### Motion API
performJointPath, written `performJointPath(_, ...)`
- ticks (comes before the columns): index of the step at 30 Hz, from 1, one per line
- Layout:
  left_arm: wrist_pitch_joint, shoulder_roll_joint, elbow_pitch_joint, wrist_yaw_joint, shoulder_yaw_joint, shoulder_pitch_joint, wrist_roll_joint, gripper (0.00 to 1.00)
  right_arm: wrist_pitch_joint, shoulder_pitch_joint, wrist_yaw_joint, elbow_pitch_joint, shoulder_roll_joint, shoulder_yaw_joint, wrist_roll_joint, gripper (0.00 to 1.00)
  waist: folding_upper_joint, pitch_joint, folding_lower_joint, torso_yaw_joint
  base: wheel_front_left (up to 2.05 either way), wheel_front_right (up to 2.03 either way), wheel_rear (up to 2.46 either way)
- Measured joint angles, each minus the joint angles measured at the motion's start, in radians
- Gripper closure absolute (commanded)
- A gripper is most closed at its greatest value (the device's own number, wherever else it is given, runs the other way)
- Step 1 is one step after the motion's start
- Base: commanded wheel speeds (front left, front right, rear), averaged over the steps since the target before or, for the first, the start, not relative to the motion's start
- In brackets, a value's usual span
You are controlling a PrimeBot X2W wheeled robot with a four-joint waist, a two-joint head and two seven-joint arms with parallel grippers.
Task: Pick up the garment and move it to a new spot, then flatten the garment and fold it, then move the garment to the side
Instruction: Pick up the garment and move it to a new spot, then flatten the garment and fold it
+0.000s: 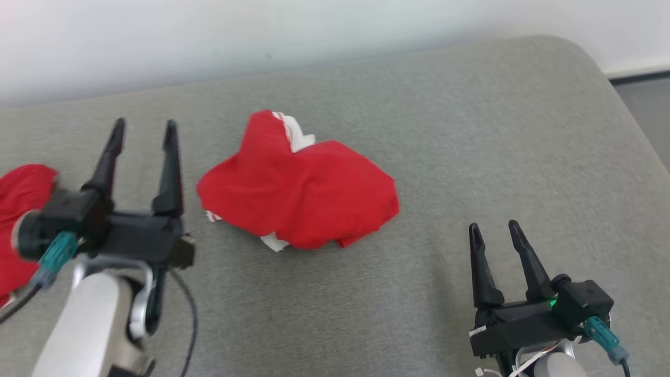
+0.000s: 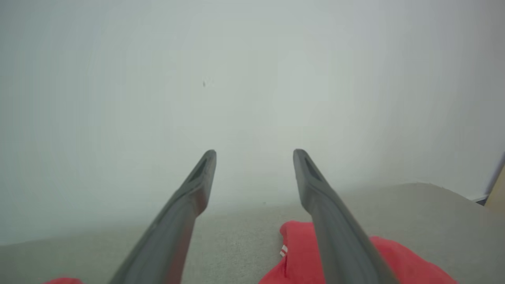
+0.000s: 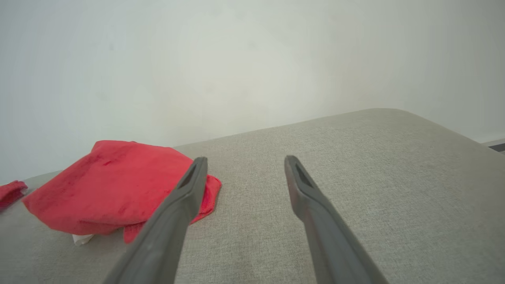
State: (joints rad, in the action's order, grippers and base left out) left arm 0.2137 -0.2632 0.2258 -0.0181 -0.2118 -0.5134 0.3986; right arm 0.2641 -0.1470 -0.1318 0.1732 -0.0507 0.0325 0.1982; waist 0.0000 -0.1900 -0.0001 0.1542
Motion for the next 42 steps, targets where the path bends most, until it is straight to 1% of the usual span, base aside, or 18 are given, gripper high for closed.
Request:
performJointPath(2,0.006,-0.034,-0.044,-0.016,0.006,0.035,-0.031,0.00,0.000,0.009,0.000,0.000,0.000,0.000,-0.007,0.00,-0.0001,0.014,0.0000,-0.021,0.00,0.00,0.00)
performJointPath(8,0.014,-0.090,-0.138,-0.070,0.050,0.184,-0.048,0.00,0.000,0.028,0.000,0.002,0.000,-0.004,-0.016,0.00,0.0000,0.056,0.0000,-0.076,0.00,0.00,0.00)
performJointPath(10,0.020,-0.098,-0.165,-0.090,0.063,0.233,-0.055,0.00,0.000,0.034,0.000,0.004,0.000,-0.010,-0.020,0.00,-0.0001,0.072,0.0000,-0.092,0.00,0.00,0.00)
performJointPath(15,0.033,-0.103,-0.194,-0.123,0.082,0.359,-0.065,0.00,0.000,0.053,0.000,0.005,0.000,-0.023,-0.027,0.00,-0.0001,0.111,0.0000,-0.124,0.00,0.00,0.00)
performJointPath(19,0.040,-0.093,-0.200,-0.141,0.087,0.437,-0.073,0.00,0.000,0.067,0.000,0.007,0.000,-0.028,-0.033,0.00,-0.0001,0.138,0.0000,-0.143,0.00,0.00,0.00)
performJointPath(27,0.049,-0.036,-0.184,-0.148,0.090,0.522,-0.066,0.00,0.000,0.090,0.000,0.023,0.000,-0.030,-0.041,0.00,-0.0001,0.180,0.0000,-0.160,0.00,0.00,0.00)
performJointPath(34,0.049,-0.044,-0.117,-0.150,0.058,0.550,-0.133,0.00,0.000,0.091,0.000,0.044,0.000,-0.030,-0.053,0.00,0.0000,0.195,0.0000,-0.155,0.00,0.00,0.00)
performJointPath(42,0.049,-0.019,-0.115,-0.139,0.074,0.549,-0.130,0.00,0.000,0.091,0.000,0.062,0.000,-0.039,-0.068,0.00,0.0000,0.206,0.0001,-0.157,0.00,0.00,0.00)
